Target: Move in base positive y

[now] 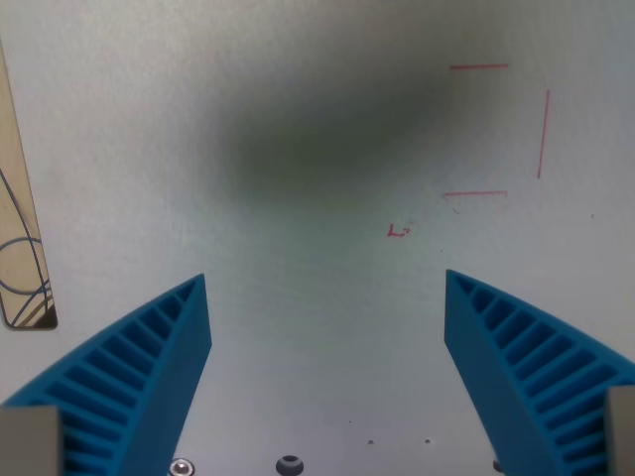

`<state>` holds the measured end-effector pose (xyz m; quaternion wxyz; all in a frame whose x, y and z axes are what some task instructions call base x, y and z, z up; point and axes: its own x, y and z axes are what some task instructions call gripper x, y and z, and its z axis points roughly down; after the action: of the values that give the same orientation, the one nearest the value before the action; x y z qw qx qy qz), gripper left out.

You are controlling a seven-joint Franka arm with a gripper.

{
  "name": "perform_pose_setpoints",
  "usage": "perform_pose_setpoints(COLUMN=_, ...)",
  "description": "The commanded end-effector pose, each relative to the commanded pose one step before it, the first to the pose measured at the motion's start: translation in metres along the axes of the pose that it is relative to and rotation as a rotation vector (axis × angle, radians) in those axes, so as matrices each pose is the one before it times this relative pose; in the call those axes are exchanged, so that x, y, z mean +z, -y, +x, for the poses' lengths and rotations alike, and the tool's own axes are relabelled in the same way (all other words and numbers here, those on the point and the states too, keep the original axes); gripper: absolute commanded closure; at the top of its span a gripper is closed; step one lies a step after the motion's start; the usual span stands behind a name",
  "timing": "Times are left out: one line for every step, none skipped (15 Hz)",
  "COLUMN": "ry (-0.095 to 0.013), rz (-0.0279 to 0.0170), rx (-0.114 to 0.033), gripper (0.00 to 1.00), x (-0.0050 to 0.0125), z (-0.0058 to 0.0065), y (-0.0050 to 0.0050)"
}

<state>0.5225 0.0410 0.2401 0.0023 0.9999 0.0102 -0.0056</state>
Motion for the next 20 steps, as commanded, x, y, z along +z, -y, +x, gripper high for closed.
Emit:
perform_pose_setpoints(ry=-0.0040, rz=0.00020, rx=0.0003, gripper=0.00, x=-0.00202, z=0.00043, y=0.00501)
perform_pose_setpoints(ry=0.0000, rz=0.00000, rx=0.0000, gripper=0.00, x=-0.00005, z=0.00020, y=0.00500)
perform_pose_setpoints(ry=0.0000, rz=0.00000, rx=0.0000, gripper=0.00, x=-0.00004, z=0.00022, y=0.00500)
perform_pose_setpoints(ry=0.0000, rz=0.00000, rx=0.0000, gripper=0.00, x=-0.00002, z=0.00024, y=0.00500)
perform_pose_setpoints(ry=0.0000, rz=0.00000, rx=0.0000, gripper=0.00, x=0.00000, z=0.00026, y=0.00500)
perform_pose_setpoints(ry=0.0000, rz=0.00000, rx=0.0000, gripper=0.00, x=0.00001, z=0.00027, y=0.00500)
perform_pose_setpoints(ry=0.0000, rz=0.00000, rx=0.0000, gripper=0.00, x=0.00001, z=0.00029, y=0.00500)
perform_pose_setpoints(ry=0.0000, rz=0.00000, rx=0.0000, gripper=0.00, x=0.00001, z=0.00030, y=0.00500)
perform_pose_setpoints(ry=0.0000, rz=0.00000, rx=0.0000, gripper=0.00, x=0.00001, z=0.00031, y=0.00500)
perform_pose_setpoints(ry=0.0000, rz=0.00000, rx=0.0000, gripper=0.00, x=0.00001, z=0.00032, y=0.00500)
perform_pose_setpoints(ry=0.0000, rz=0.00000, rx=0.0000, gripper=0.00, x=0.00001, z=0.00033, y=0.00500)
perform_pose_setpoints(ry=0.0000, rz=0.00000, rx=0.0000, gripper=0.00, x=0.00002, z=0.00034, y=0.00500)
perform_pose_setpoints(ry=0.0000, rz=0.00000, rx=0.0000, gripper=0.00, x=0.00002, z=0.00035, y=0.00500)
perform_pose_setpoints(ry=0.0000, rz=0.00000, rx=0.0000, gripper=0.00, x=0.00002, z=0.00036, y=0.00500)
perform_pose_setpoints(ry=0.0000, rz=0.00000, rx=0.0000, gripper=0.00, x=0.00003, z=0.00036, y=0.00500)
perform_pose_setpoints(ry=0.0000, rz=0.00000, rx=0.0000, gripper=0.00, x=0.00003, z=0.00037, y=0.00500)
perform_pose_setpoints(ry=0.0000, rz=0.00000, rx=0.0000, gripper=0.00, x=0.00004, z=0.00038, y=0.00500)
perform_pose_setpoints(ry=0.0000, rz=0.00000, rx=0.0000, gripper=0.00, x=0.00004, z=0.00038, y=0.00500)
perform_pose_setpoints(ry=0.0000, rz=0.00000, rx=0.0000, gripper=0.00, x=0.00005, z=0.00039, y=0.00500)
perform_pose_setpoints(ry=0.0000, rz=0.00000, rx=0.0000, gripper=0.00, x=0.00005, z=0.00039, y=0.00500)
